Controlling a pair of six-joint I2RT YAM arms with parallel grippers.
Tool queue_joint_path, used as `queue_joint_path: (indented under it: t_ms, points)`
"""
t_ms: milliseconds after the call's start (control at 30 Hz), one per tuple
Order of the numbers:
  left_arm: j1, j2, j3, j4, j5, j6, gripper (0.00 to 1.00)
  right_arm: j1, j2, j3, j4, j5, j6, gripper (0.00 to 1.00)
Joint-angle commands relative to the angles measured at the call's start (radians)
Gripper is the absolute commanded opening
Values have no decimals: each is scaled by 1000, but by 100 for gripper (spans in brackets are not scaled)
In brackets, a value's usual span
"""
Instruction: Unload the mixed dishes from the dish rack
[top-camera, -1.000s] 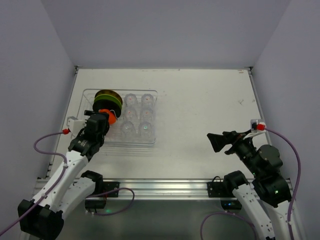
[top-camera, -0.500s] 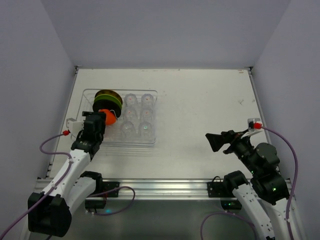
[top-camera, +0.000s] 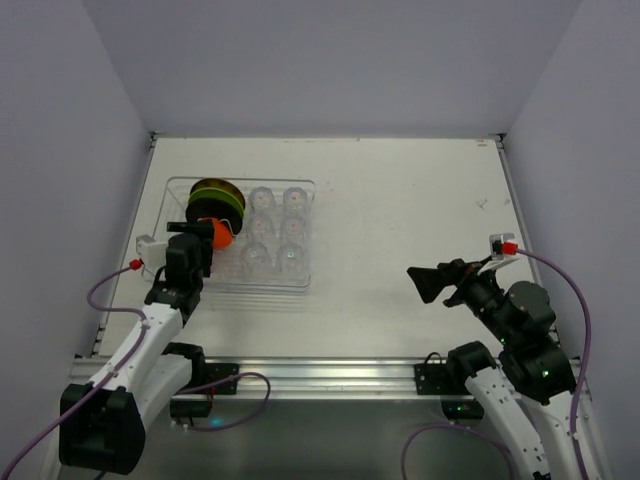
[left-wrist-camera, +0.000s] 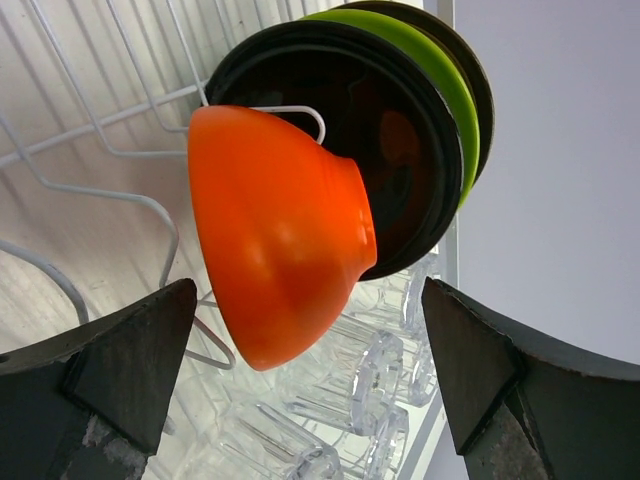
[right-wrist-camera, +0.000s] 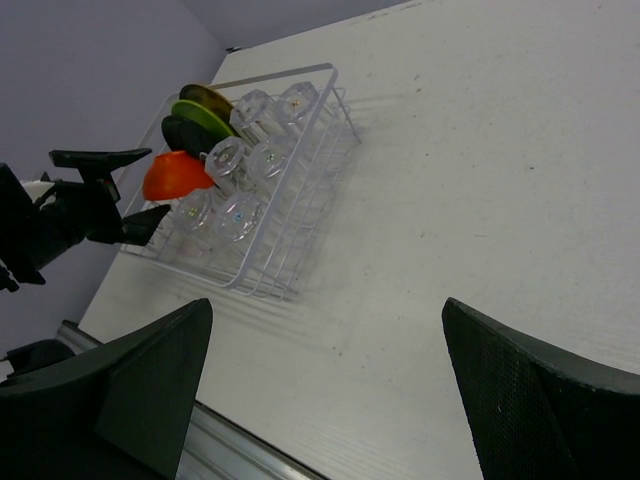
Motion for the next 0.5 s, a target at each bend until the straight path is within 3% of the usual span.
queue_joint_path:
  t_ms: [0, 233, 467]
  points:
    - [11, -27, 9, 48, 17, -5, 99, 2, 18, -16, 56, -25, -16, 99]
    - [11, -46, 34, -7, 17, -13, 98, 2, 27, -24, 68, -42, -9, 99]
    - [11, 2, -8, 128, 23, -25, 96, 2, 28, -30, 68, -44, -12, 99]
